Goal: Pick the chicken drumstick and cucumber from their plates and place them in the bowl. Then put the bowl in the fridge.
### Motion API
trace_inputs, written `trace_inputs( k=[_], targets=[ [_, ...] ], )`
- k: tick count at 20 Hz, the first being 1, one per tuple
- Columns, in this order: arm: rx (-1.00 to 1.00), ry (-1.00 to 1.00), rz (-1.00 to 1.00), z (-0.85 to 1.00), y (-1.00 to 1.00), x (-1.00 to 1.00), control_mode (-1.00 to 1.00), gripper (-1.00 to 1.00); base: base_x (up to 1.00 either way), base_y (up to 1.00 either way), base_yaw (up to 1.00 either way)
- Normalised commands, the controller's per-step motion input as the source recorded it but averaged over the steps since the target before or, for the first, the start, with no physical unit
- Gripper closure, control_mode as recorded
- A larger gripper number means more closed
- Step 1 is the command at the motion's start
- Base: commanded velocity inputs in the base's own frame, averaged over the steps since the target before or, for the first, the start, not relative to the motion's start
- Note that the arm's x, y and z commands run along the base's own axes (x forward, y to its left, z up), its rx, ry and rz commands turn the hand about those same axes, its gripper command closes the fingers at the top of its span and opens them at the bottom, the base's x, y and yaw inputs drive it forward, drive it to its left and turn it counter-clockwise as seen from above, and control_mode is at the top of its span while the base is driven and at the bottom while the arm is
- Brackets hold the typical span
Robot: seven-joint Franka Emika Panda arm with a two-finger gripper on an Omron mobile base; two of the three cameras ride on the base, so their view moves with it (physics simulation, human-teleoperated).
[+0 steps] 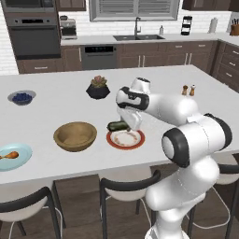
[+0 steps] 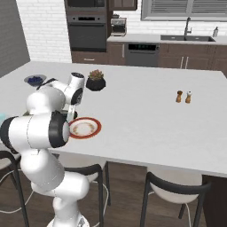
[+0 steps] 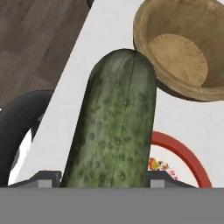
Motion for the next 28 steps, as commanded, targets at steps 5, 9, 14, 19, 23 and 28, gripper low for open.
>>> trace_inputs(
  k=[5, 9, 14, 19, 23, 28],
  targets=[
    [-0.02, 0.00, -0.07, 0.29, 0.91, -0.10, -1.00, 1.00, 0.00, 0.00, 0.00],
    [-0.02, 0.00, 0.00, 0.00, 0.86, 0.00, -1.00, 1.00, 0.00, 0.00, 0.00],
    [-0.10, -0.05, 0.00, 0.00, 0.87, 0.11, -1.00, 1.00, 0.00, 0.00, 0.00],
    [-0.08, 0.00, 0.00, 0.00, 0.45, 0.39, -1.00, 1.00, 0.00, 0.00, 0.00],
    [-0.02, 0.00, 0.00, -0.09, 0.04, 0.42, -1.00, 1.00, 0.00, 0.00, 0.00],
    [0.00, 0.00, 0.00, -0.30, 0.20, 0.32, -1.00, 1.00, 0.00, 0.00, 0.00]
  ],
)
